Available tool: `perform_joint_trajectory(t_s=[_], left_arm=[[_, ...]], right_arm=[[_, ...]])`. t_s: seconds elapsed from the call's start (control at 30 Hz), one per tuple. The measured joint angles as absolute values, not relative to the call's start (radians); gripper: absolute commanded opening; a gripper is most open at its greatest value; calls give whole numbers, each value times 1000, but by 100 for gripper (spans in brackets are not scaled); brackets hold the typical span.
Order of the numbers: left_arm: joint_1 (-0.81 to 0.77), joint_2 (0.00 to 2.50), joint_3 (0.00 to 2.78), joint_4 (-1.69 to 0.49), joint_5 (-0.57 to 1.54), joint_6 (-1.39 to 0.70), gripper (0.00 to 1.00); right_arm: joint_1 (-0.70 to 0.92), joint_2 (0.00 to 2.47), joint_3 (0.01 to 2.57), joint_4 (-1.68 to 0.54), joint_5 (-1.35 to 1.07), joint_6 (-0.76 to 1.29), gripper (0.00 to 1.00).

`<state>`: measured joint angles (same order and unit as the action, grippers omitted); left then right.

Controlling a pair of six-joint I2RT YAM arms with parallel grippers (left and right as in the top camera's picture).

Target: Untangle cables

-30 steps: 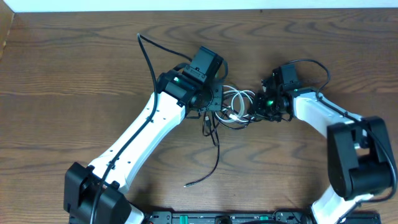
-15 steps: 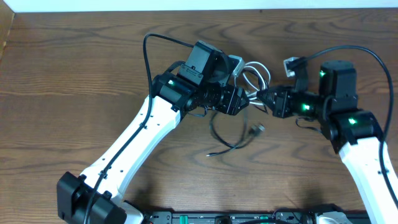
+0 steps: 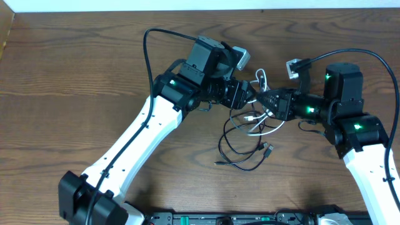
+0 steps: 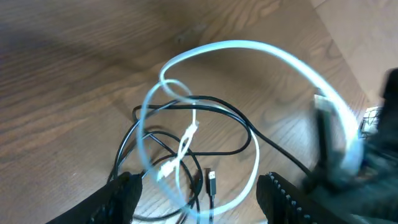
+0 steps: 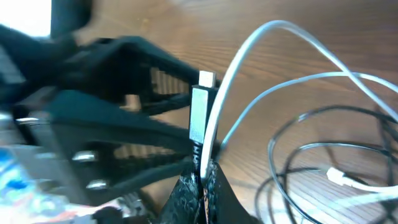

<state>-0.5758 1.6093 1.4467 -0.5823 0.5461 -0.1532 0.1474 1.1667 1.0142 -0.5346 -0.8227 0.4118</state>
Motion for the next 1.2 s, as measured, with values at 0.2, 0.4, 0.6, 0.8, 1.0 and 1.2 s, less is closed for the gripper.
perform_joint_trajectory(t_s=[0.2,0.4,0.6,0.8,1.0,1.2], left_arm=[[-576,1665,1447,-582,546,-161,72],[-576,1705,1447,-582,551,-160,65],[-576,1732,1447,-588,598,-160,54],[-587,1764,1447,-586,677,-160,52],[-646,1791,1447,-550,701,-160,52],[-693,1830,1447,-525,610,-175,49]], right_arm=[[91,1167,1013,-440,-981,472,1],[-3,1167,1013,-204,-1148,607,1],[-93,1168,1011,-1,-1210,786,1],[-145,1168,1011,73,-1225,901,1],[-167,1172,1005,317,-1227,1074,1],[-231,1168,1012,912,-1209,1444,1]])
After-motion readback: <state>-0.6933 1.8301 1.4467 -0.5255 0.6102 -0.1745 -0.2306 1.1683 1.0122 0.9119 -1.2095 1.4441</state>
